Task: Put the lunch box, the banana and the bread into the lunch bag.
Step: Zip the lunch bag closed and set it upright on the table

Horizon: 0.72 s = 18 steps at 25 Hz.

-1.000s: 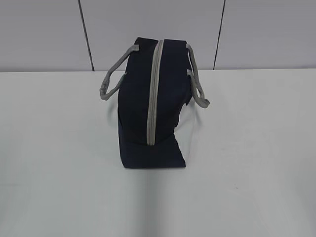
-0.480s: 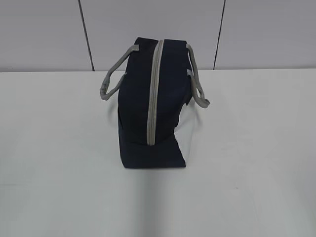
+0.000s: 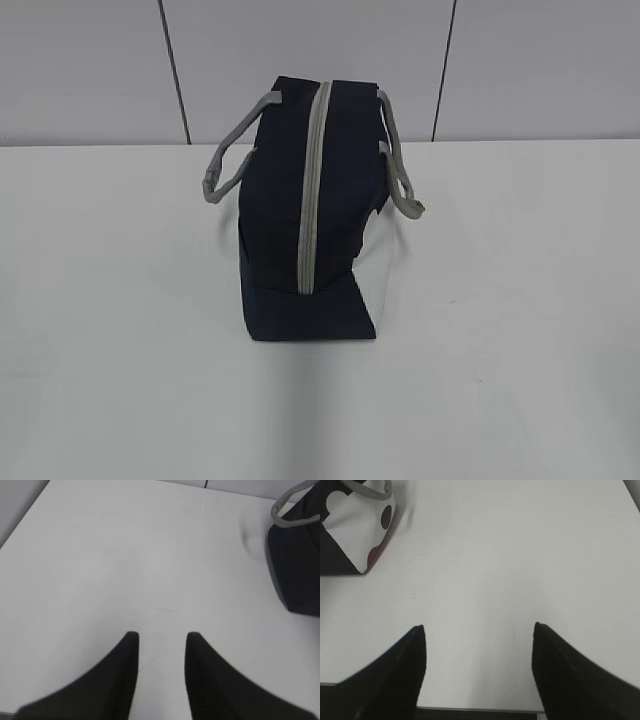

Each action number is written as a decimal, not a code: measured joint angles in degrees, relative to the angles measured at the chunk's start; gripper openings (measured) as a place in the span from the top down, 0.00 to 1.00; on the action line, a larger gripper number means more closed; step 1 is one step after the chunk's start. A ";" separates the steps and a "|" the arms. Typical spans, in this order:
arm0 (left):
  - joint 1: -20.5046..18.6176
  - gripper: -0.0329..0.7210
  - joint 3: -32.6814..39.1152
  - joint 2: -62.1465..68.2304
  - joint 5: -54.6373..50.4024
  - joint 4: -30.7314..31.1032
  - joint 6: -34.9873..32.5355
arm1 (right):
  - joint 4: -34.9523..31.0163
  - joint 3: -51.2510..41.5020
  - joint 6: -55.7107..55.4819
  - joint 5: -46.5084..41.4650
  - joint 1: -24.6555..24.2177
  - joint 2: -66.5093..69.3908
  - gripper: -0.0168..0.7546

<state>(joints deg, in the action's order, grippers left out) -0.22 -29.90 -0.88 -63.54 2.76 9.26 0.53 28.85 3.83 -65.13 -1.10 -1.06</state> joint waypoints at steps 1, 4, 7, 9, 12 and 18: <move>-0.06 0.63 0.00 0.00 0.00 0.00 0.00 | 0.00 0.00 0.00 0.00 0.00 0.00 0.34; -0.06 0.63 0.00 0.00 0.00 0.00 0.00 | 0.00 0.00 0.00 -0.09 0.00 0.00 0.34; -0.06 0.63 0.00 0.00 0.00 0.00 0.00 | 0.00 0.00 0.00 -0.09 0.00 0.00 0.34; -0.06 0.63 0.00 0.00 0.00 0.00 0.00 | 0.00 0.00 0.00 -0.09 0.00 0.00 0.34; -0.06 0.63 0.00 0.00 0.00 0.00 0.00 | 0.00 0.00 0.00 -0.09 0.00 0.00 0.34; -0.06 0.63 0.00 0.00 0.00 0.00 0.00 | 0.00 0.00 0.00 -0.09 0.00 0.00 0.34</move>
<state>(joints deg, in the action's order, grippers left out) -0.28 -29.90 -0.88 -63.54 2.76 9.26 0.53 28.85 3.83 -65.22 -1.10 -1.06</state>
